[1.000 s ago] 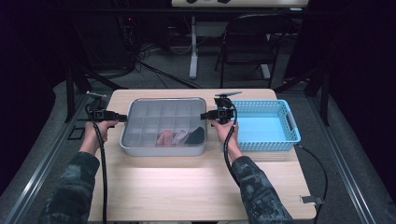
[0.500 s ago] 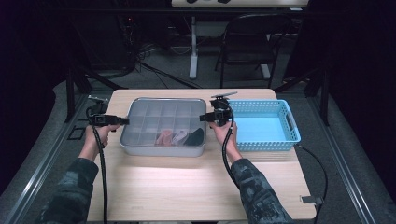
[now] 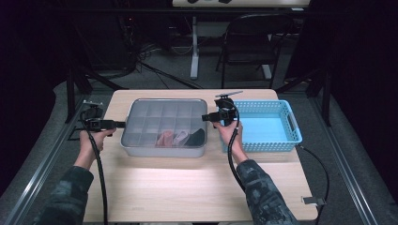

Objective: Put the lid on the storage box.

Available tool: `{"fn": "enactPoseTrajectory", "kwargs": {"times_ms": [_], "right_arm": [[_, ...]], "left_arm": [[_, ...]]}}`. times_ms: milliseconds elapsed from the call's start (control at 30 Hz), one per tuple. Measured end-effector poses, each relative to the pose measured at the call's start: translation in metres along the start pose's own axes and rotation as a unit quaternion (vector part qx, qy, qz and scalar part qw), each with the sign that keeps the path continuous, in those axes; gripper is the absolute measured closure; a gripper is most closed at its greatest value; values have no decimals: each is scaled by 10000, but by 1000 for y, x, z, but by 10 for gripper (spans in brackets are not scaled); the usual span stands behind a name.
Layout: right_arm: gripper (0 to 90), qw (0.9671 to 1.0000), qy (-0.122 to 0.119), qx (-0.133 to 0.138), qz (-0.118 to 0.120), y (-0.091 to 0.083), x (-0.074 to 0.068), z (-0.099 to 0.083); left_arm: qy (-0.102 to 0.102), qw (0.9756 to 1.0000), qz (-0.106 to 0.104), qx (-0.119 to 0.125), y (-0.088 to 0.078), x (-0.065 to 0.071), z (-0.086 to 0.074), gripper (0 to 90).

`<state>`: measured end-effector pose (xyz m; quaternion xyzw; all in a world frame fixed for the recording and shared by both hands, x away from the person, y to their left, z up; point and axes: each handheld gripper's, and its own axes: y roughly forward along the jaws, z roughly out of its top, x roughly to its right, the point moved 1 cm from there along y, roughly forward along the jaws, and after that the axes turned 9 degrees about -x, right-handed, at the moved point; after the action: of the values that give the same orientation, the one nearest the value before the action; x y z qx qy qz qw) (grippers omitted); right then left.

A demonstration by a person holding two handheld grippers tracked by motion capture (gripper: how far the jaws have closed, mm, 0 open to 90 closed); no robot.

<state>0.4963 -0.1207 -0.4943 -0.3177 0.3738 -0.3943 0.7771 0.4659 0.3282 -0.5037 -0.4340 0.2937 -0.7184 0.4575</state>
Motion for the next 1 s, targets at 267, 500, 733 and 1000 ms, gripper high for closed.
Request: {"fn": "enactPoseTrajectory", "kwargs": {"times_ms": [267, 500, 733, 1000], "right_arm": [[216, 9990, -438, 14, 17, -31, -10, -18], [139, 9967, -805, 46, 45, -60, -15, -45], [94, 9938, -1092, 186, -2, -92, -11, -80], [57, 9917, -1255, 222, -135, -112, 1, -124]], "left_arm": [[408, 9983, 278, 303, -23, 13, -19, 218], [631, 9964, 217, 523, -40, 33, -46, 110], [1044, 9931, 102, 523, -48, 57, -85, 17], [1406, 9892, 103, 409, -43, 75, -126, 1]]}}
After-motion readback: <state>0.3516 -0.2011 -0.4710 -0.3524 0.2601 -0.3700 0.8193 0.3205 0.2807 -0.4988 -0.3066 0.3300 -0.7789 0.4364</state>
